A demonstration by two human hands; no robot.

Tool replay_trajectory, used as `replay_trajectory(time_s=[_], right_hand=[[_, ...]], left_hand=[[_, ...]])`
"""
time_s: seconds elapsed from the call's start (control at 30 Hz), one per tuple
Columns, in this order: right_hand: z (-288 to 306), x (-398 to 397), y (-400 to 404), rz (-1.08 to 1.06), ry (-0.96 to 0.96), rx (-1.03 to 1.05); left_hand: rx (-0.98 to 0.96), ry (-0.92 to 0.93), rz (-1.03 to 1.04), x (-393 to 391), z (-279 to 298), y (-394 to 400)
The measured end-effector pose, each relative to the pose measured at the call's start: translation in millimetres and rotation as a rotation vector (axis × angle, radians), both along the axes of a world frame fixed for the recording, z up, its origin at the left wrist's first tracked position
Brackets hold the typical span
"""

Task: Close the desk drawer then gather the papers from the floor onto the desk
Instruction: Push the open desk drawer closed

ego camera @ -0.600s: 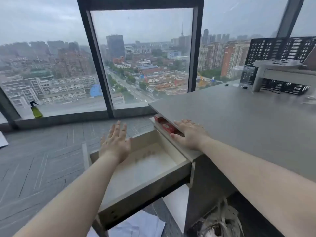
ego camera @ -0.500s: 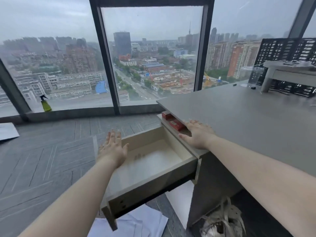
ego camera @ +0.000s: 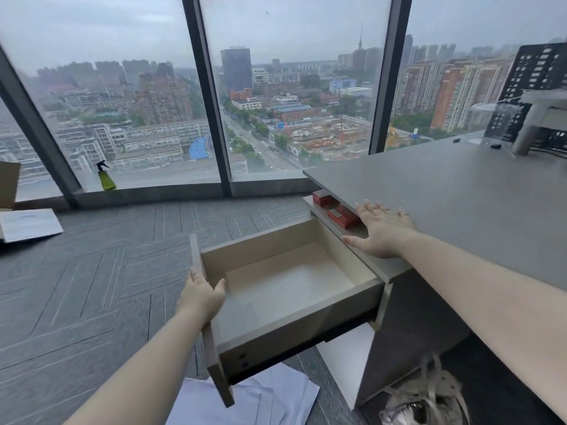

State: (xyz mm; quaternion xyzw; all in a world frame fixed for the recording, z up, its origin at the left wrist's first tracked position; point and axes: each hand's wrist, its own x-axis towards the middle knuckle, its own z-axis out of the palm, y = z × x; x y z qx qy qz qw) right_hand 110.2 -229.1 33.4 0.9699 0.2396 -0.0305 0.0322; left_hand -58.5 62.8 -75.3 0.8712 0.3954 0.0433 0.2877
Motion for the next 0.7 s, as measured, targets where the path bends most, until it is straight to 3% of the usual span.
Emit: replay_trajectory(time_s=[0.23,0.7], right_hand=[[2,15,7,0.017,0.029,0.029],[5,47,16,0.068,0.089,0.116]], left_hand=[[-0.015,-0.090,-0.096,27,4,-25],[-0.410,-0.219,-0.419,114,-17,-76]])
